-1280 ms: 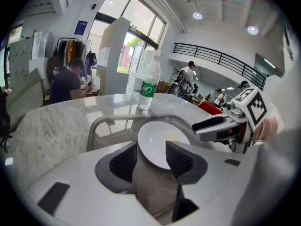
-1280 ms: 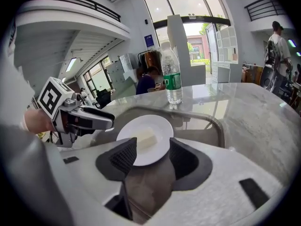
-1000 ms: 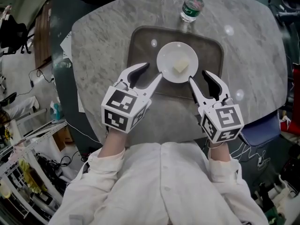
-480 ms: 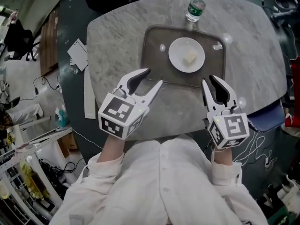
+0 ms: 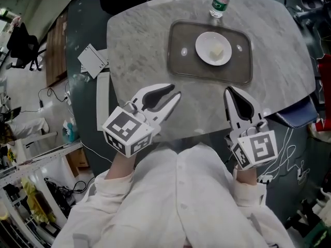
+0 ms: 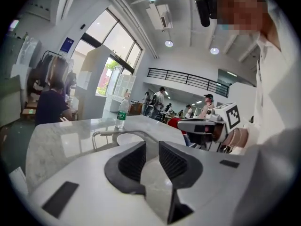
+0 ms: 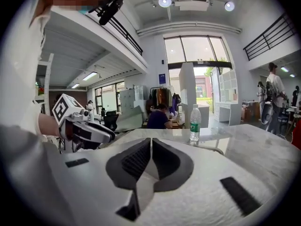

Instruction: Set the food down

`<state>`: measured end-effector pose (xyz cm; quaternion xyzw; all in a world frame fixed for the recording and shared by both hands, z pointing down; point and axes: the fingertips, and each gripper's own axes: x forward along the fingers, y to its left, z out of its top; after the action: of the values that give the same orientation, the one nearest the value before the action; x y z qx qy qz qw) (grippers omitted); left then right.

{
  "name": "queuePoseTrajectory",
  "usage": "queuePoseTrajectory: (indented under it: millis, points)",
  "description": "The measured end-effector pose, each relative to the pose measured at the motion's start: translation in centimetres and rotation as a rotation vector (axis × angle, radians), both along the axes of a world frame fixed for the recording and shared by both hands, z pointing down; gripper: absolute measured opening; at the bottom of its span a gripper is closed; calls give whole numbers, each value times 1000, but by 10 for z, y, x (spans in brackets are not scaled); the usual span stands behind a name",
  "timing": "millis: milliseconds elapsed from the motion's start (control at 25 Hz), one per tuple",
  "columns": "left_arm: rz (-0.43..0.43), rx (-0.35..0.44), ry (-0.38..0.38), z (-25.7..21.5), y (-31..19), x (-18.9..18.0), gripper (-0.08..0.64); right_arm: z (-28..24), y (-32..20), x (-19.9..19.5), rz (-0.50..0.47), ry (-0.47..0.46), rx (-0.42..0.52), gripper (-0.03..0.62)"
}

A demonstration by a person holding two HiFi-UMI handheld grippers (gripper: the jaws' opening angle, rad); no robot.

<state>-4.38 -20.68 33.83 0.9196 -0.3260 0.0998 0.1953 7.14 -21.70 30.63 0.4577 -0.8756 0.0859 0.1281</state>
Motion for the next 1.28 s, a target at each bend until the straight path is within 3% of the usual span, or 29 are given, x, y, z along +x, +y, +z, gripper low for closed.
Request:
queuePoseTrajectory:
  millis: [240, 520, 760, 1000, 1280]
  points:
    - [24, 61, 98, -23, 40, -12, 63, -15, 45, -38, -76, -13, 48, 5]
    - [109, 37, 202, -39, 77, 4, 29, -19, 84, -76, -227, 34, 67, 3]
    - [91, 54, 207, -42, 94, 14, 29, -26, 97, -76, -274, 36, 75, 3]
    - [35, 11, 184, -40, 101, 25, 29, -40, 103, -66, -306, -18, 82, 3]
    - [4, -1, 146, -45, 108, 52, 29, -49, 104, -39, -259, -21, 79, 3]
